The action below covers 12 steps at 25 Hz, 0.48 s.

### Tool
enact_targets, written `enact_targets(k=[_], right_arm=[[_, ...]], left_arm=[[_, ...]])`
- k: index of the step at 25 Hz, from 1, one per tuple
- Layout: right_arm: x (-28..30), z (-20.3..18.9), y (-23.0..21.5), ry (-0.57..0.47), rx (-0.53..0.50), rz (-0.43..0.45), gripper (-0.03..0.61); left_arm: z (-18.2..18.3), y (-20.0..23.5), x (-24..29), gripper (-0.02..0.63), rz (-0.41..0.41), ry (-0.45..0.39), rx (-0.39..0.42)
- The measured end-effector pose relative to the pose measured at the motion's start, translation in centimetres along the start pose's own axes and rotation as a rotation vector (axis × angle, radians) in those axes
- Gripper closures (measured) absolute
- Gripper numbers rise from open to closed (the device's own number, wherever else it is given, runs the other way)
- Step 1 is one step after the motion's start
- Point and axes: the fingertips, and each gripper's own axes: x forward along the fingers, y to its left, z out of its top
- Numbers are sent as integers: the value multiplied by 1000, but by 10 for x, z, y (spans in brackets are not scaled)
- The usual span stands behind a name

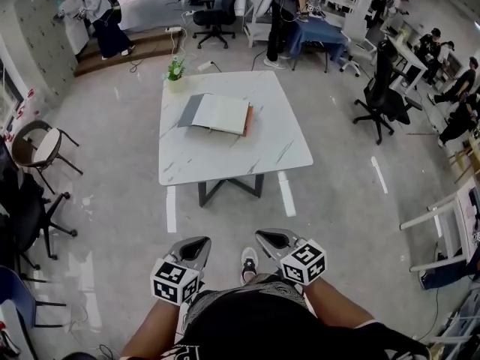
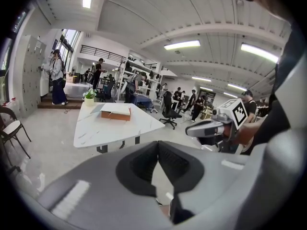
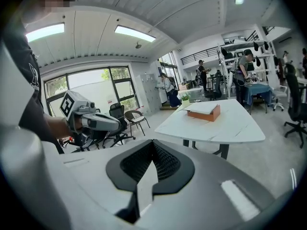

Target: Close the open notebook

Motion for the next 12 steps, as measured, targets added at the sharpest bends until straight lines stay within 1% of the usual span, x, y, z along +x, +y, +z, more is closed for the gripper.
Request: enact_targets(k=[3,6,12], right_arm=[[14,11,-29,-6,-14,7,578],[27,20,-50,11,-13,30,578],[45,37,-87,41,-26,91,580]], left_arm=[[16,12,25,555,17,-6,-1],[28,24,42,555,38,6,-8],[50,40,73,555,85,7,-54]])
